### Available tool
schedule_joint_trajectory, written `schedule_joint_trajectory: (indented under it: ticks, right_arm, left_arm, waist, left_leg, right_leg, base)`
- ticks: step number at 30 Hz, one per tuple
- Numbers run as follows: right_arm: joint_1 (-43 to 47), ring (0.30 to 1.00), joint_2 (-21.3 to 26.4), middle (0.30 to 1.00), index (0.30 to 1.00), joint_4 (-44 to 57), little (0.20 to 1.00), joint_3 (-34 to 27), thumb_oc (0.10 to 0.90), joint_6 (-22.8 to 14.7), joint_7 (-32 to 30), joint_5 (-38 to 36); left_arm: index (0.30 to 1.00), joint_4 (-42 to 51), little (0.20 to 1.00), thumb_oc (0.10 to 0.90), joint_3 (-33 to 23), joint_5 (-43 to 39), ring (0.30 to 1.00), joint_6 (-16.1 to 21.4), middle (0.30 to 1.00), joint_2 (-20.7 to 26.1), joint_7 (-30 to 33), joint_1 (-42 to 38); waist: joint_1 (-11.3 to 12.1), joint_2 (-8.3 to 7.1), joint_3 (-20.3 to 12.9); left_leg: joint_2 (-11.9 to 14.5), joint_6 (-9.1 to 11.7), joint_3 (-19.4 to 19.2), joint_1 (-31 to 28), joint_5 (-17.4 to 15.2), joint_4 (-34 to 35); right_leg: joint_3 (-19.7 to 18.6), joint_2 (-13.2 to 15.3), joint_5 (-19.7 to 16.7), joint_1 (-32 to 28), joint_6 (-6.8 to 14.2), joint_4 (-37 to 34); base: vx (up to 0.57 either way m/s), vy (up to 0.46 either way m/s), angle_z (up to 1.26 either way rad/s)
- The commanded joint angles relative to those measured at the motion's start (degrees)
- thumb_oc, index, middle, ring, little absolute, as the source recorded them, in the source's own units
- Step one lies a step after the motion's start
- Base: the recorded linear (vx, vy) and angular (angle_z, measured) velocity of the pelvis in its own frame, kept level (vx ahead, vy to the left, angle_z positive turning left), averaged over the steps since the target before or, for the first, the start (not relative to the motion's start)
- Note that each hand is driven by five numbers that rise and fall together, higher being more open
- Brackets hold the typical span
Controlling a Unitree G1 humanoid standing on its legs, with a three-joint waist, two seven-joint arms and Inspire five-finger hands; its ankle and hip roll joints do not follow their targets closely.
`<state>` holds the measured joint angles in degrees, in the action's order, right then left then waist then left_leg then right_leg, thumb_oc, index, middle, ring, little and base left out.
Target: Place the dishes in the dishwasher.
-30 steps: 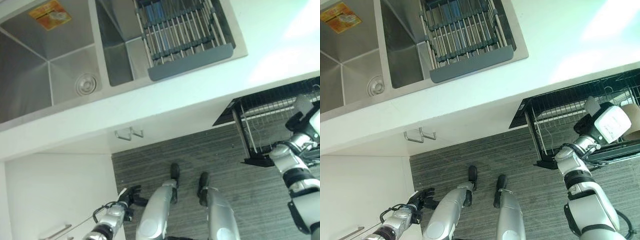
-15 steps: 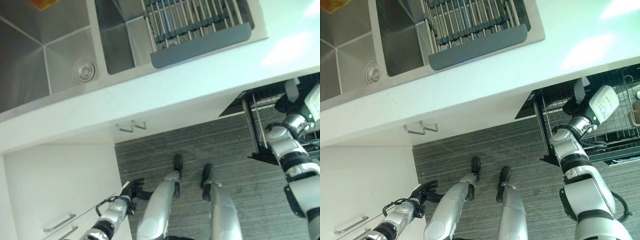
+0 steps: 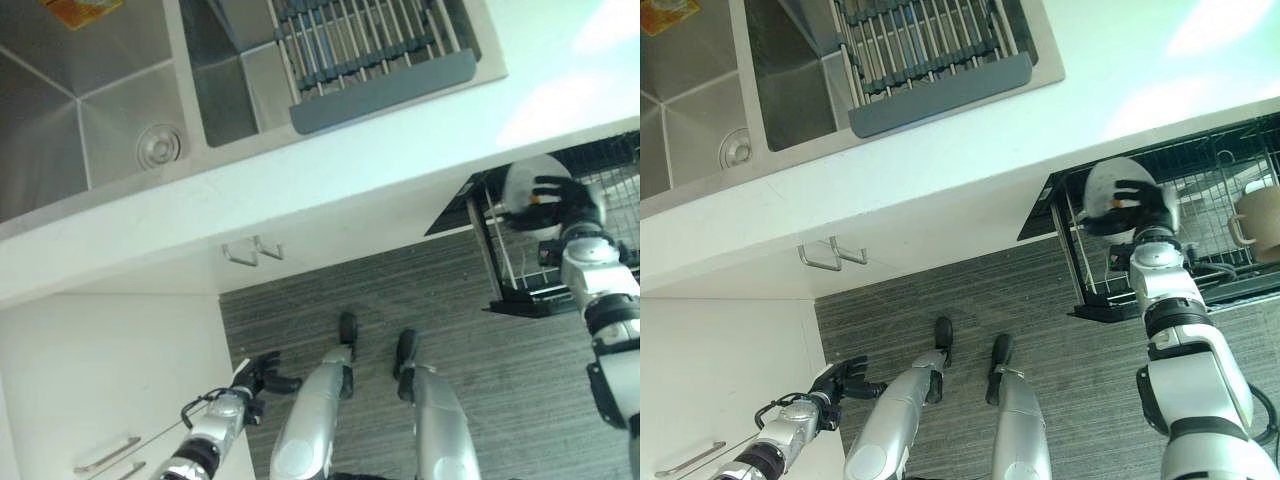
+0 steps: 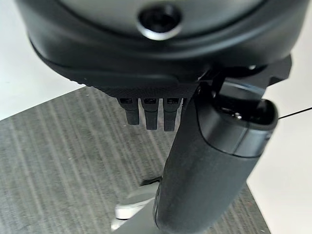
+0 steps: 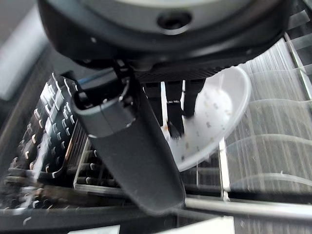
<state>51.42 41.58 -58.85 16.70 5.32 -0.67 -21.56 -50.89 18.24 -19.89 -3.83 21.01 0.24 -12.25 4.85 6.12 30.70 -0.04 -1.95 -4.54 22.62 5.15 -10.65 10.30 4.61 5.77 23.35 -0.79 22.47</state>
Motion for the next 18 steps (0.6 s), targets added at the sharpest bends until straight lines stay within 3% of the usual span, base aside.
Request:
schedule_joint_trajectory:
  ticks: [1,7,11,14,17,18]
  right_arm:
    - [-0.4,0.900,-3.9,0.900,0.900,0.0,0.900,4.1,0.800,2.5,11.8,-1.5]
    - [-2.3,0.900,-5.9,0.900,0.900,-4.4,0.900,3.5,0.800,6.0,14.3,2.8]
    - [-4.2,0.900,-7.2,0.900,0.900,-6.5,0.900,3.1,0.800,4.8,11.7,3.2]
    - [-5.0,0.900,-7.8,0.900,0.900,-6.1,0.900,2.5,0.800,1.4,4.4,0.6]
    - [-6.1,0.900,-8.8,0.900,0.900,-2.4,0.900,0.4,0.800,-3.3,-5.5,-4.5]
    - [-7.7,0.900,-9.3,0.900,0.900,1.0,0.900,-1.0,0.800,-6.3,-11.3,-4.5]
  left_arm:
    - [0.900,0.2,0.900,0.800,0.7,0.9,0.900,-0.9,0.900,2.3,-0.8,4.0]
    - [0.900,-0.5,0.900,0.800,0.7,1.4,0.900,0.1,0.900,1.8,-0.9,4.2]
    - [0.900,-0.7,0.900,0.800,1.1,1.4,0.900,0.8,0.900,1.1,-0.6,3.7]
    - [0.900,-1.0,0.900,0.800,1.3,1.0,0.900,0.9,0.900,0.5,0.0,3.5]
    - [0.900,-1.0,0.900,0.800,1.4,0.7,0.900,0.7,0.900,-0.3,1.0,4.0]
    - [0.900,-1.0,0.900,0.800,1.6,0.1,0.900,0.8,0.900,-0.9,1.8,4.4]
  waist:
    - [1.9,0.20,-0.9]
    - [2.1,0.34,-0.9]
    - [1.9,0.66,-0.9]
    - [1.5,0.87,-0.9]
    - [0.9,0.79,-0.9]
    - [0.3,0.67,-0.9]
  left_leg:
    - [1.5,2.4,1.7,1.8,-9.2,-6.5]
    - [1.4,2.2,2.1,1.9,-9.3,-6.5]
    - [1.2,2.1,2.5,2.4,-9.1,-6.5]
    - [1.0,2.0,2.7,2.5,-9.0,-6.5]
    - [1.1,2.1,2.5,2.4,-9.2,-6.5]
    - [1.2,2.2,2.5,2.1,-9.4,-6.5]
  right_leg:
    - [1.4,4.4,-2.7,-0.5,5.8,-5.3]
    - [1.0,4.1,-2.7,-0.5,5.8,-5.3]
    - [0.8,4.0,-2.8,0.0,5.7,-5.3]
    - [0.4,3.8,-2.9,0.2,5.5,-5.3]
    - [0.0,3.5,-2.8,0.2,5.5,-5.3]
    - [-0.4,3.2,-2.7,0.2,5.4,-5.3]
  base:
    - [0.02,-0.031,0.00]
    - [0.01,-0.011,0.01]
    - [0.00,0.000,0.00]
    - [0.00,0.000,0.00]
    - [0.01,0.007,-0.01]
    - [0.03,0.032,-0.04]
